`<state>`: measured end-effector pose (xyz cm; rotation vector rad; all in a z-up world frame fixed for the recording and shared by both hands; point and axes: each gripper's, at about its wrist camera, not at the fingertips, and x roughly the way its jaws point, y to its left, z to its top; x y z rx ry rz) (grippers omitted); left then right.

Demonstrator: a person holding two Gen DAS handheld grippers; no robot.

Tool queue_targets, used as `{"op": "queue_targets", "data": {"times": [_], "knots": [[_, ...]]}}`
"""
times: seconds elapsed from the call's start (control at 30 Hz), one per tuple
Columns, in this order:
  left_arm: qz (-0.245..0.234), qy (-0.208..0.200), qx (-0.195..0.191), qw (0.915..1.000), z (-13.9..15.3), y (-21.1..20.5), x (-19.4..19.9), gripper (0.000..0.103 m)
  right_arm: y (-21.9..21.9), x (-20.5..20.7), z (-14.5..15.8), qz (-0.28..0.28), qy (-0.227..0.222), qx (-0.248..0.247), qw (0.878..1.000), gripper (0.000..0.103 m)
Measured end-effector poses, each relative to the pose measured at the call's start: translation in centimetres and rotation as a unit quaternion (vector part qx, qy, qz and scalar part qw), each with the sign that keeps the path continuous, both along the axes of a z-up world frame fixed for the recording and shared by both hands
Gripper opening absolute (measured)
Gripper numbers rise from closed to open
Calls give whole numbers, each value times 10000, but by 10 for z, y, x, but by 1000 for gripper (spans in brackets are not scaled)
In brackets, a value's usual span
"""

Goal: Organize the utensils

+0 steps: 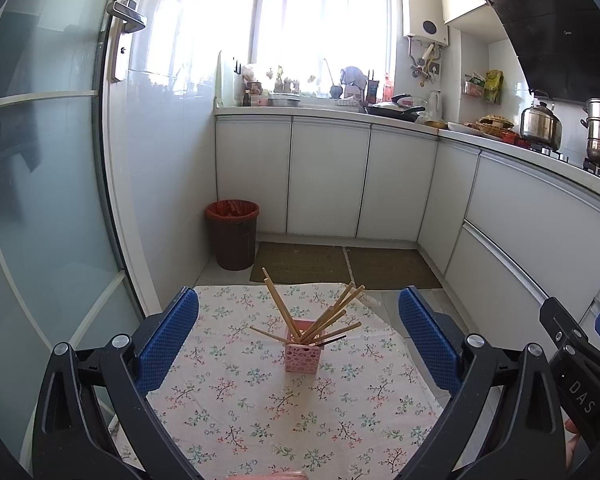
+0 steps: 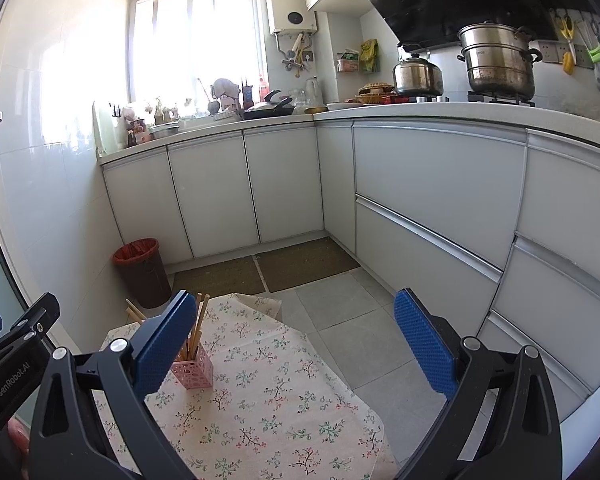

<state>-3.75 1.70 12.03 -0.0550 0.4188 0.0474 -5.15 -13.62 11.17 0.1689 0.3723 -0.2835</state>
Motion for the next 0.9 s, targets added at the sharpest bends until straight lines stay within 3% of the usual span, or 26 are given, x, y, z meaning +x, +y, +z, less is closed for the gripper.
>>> {"op": "queue_targets", "data": {"times": [0.33,0.63,0.9], "knots": [[-18,122,7,9999,-4,-3,4,96,-4,4,-2,20,70,28,10000,96],[-107,-167,223,9996,0,-12,-2,94,-7,8,-5,3,127,71,9999,96],[-43,-25,53,10000,-1,-6,2,96,-8,8,-7,-50,116,126,9998,96]]}}
